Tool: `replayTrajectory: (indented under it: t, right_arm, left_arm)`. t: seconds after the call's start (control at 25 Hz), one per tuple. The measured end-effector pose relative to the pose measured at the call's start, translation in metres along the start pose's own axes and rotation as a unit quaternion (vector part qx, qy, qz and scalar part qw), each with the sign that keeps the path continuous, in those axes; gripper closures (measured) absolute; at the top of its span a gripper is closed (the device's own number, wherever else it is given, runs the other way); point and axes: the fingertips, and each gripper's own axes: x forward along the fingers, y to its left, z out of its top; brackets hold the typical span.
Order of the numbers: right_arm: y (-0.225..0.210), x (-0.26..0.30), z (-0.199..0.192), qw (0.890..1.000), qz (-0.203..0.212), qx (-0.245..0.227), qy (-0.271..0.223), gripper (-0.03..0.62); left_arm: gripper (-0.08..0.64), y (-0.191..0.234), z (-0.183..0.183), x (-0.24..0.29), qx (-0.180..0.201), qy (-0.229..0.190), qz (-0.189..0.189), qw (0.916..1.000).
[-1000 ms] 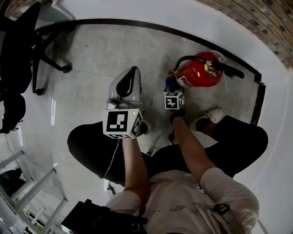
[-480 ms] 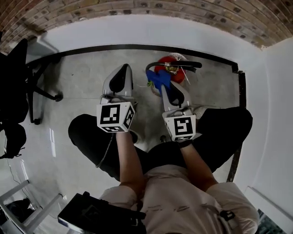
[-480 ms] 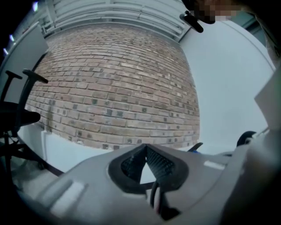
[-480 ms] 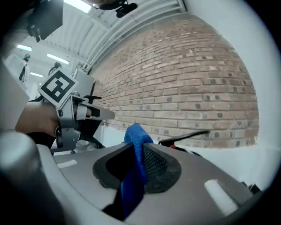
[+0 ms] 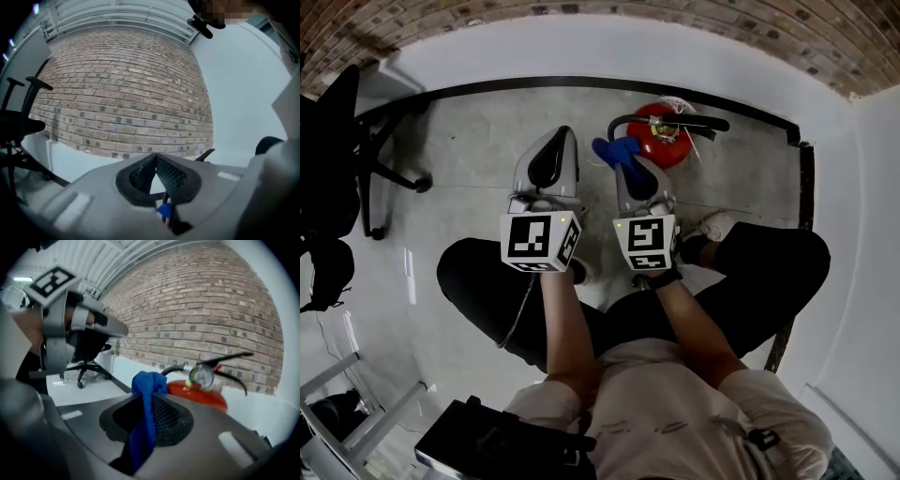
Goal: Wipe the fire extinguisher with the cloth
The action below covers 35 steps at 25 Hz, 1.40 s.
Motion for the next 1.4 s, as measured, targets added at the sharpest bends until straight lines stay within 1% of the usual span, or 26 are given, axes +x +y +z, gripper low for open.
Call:
replayTrajectory:
  t: [0.08, 0.16, 0.24, 0.36, 0.44, 0.48, 0.56, 0.6, 0.68, 0.72, 0.8, 0.84, 0.88, 0.96, 1.0, 1.04, 1.12, 1.16, 1.2, 1.24, 1.32, 1.36, 1.4]
  right_arm:
    - [0.014, 0.020, -0.044, 0.999, -0.007, -0.024, 0.048, 0.529]
    - [0.025, 0.041, -0.105, 0.994, -0.010, -0.044, 0.102, 0.534]
    - [0.035, 0.058, -0.168, 0.987, -0.010, -0.049, 0.155, 0.534]
    - [0.043, 0.076, -0.247, 0.973, -0.021, -0.018, 0.231, 0.532]
    - [0.045, 0.085, -0.291, 0.959, -0.037, 0.022, 0.281, 0.532]
    - [0.045, 0.088, -0.313, 0.950, -0.045, 0.048, 0.306, 0.532]
    - [0.044, 0.092, -0.350, 0.931, -0.052, 0.094, 0.348, 0.532]
    - [0.043, 0.094, -0.360, 0.927, -0.045, 0.103, 0.359, 0.531]
    - [0.043, 0.097, -0.366, 0.925, -0.019, 0.093, 0.368, 0.534]
    - [0.044, 0.097, -0.365, 0.924, -0.005, 0.086, 0.372, 0.534]
    - [0.047, 0.092, -0.353, 0.923, 0.023, 0.080, 0.375, 0.531]
    - [0.050, 0.086, -0.338, 0.928, 0.036, 0.074, 0.362, 0.528]
    - [0.055, 0.079, -0.317, 0.938, 0.053, 0.068, 0.335, 0.526]
    - [0.068, 0.058, -0.256, 0.960, 0.092, 0.067, 0.255, 0.525]
    - [0.070, 0.044, -0.221, 0.968, 0.105, 0.083, 0.213, 0.525]
    - [0.067, 0.029, -0.186, 0.973, 0.109, 0.108, 0.173, 0.525]
    - [0.049, -0.003, -0.119, 0.976, 0.102, 0.161, 0.101, 0.525]
    - [0.038, -0.018, -0.087, 0.978, 0.097, 0.174, 0.067, 0.526]
    - [0.025, -0.032, -0.056, 0.980, 0.090, 0.172, 0.034, 0.526]
    - [0.010, -0.044, -0.028, 0.984, 0.077, 0.159, -0.002, 0.526]
    - [-0.025, -0.062, 0.020, 0.989, 0.034, 0.124, -0.070, 0.526]
    - [-0.042, -0.068, 0.037, 0.990, 0.012, 0.110, -0.093, 0.526]
    - [-0.057, -0.069, 0.048, 0.990, -0.006, 0.096, -0.104, 0.526]
  left_arm:
    - [0.560, 0.005, -0.007, -0.003, 0.000, 0.011, 0.004, 0.9999]
    - [0.560, 0.008, -0.012, -0.007, 0.000, 0.020, 0.008, 0.9998]
    - [0.560, 0.011, -0.017, -0.011, 0.001, 0.025, 0.011, 0.9996]
    - [0.560, 0.017, -0.029, -0.016, -0.003, 0.043, 0.021, 0.9988]
    - [0.560, 0.021, -0.041, -0.021, -0.008, 0.063, 0.031, 0.9975]
    - [0.560, 0.023, -0.047, -0.023, -0.010, 0.071, 0.035, 0.9968]
    - [0.560, 0.028, -0.058, -0.030, -0.013, 0.083, 0.042, 0.9956]
    - [0.560, 0.030, -0.062, -0.033, -0.013, 0.086, 0.044, 0.9952]
    - [0.560, 0.036, -0.063, -0.037, -0.011, 0.085, 0.048, 0.9951]
    - [0.560, 0.038, -0.061, -0.038, -0.010, 0.078, 0.049, 0.9957]
    - [0.560, 0.039, -0.052, -0.038, -0.013, 0.058, 0.047, 0.9971]
    - [0.560, 0.037, -0.045, -0.036, -0.014, 0.049, 0.044, 0.9977]
    - [0.560, 0.032, -0.037, -0.033, -0.014, 0.040, 0.039, 0.9983]
    - [0.560, 0.019, -0.017, -0.027, -0.008, 0.022, 0.022, 0.9995]
    - [0.560, 0.014, -0.008, -0.024, -0.006, 0.014, 0.013, 0.9998]
    - [0.560, 0.011, 0.000, -0.022, -0.005, 0.007, 0.009, 0.9999]
    - [0.560, 0.009, 0.014, -0.018, -0.006, -0.007, 0.007, 0.9999]
    - [0.560, 0.008, 0.021, -0.016, -0.007, -0.015, 0.005, 0.9999]
    - [0.560, 0.005, 0.027, -0.013, -0.007, -0.022, 0.001, 0.9997]
    - [0.560, 0.001, 0.032, -0.011, -0.007, -0.028, -0.003, 0.9996]
    - [0.560, -0.009, 0.037, -0.007, -0.007, -0.035, -0.010, 0.9993]
    - [0.560, -0.014, 0.037, -0.006, -0.009, -0.035, -0.013, 0.9993]
    - [0.560, -0.019, 0.036, -0.004, -0.010, -0.033, -0.017, 0.9993]
